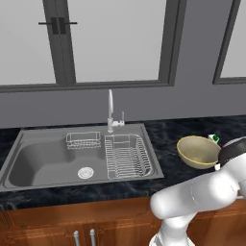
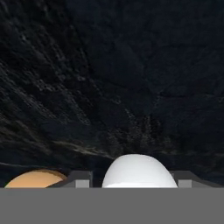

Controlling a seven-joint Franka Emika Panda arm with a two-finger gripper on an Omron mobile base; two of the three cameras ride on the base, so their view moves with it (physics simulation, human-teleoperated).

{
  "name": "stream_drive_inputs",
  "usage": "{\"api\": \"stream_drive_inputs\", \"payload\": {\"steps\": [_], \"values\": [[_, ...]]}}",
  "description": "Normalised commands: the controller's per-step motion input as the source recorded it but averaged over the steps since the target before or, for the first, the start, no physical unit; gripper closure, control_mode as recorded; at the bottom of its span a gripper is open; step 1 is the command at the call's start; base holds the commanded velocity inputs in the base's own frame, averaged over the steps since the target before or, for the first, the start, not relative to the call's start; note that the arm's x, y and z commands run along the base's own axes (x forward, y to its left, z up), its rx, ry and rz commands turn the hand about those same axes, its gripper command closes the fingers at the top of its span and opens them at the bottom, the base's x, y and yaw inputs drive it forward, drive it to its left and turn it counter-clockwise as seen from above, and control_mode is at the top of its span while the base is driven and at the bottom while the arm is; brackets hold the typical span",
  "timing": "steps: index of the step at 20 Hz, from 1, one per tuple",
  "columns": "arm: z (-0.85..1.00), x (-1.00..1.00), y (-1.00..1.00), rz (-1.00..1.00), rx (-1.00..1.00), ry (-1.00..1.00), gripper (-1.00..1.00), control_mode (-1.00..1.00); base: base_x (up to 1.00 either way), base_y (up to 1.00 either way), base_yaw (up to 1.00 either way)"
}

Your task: Gather the eggs and milk located in the vicinity of the sink area and place them right next to the bowl.

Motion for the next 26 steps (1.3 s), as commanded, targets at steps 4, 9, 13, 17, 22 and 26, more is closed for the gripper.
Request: {"api": "stream_drive_inputs", "payload": {"steps": [4,9,13,17,22,26], "values": [[-0.12,0.0,0.0,0.0,0.0,0.0,-1.0,-1.0,0.0,0.0,0.0],[-0.11,0.0,0.0,0.0,0.0,0.0,-1.0,-1.0,0.0,0.0,0.0],[-0.08,-0.01,0.0,0.0,0.0,0.0,-1.0,-1.0,0.0,0.0,0.0],[0.0,-0.24,0.0,0.0,0.0,0.0,-1.0,-1.0,0.0,0.0,0.0],[0.0,-0.4,-0.05,0.0,0.0,0.0,-1.0,-1.0,0.0,0.0,0.0],[0.0,-0.47,-0.06,0.0,0.0,0.0,-1.0,-1.0,0.0,0.0,0.0]]}}
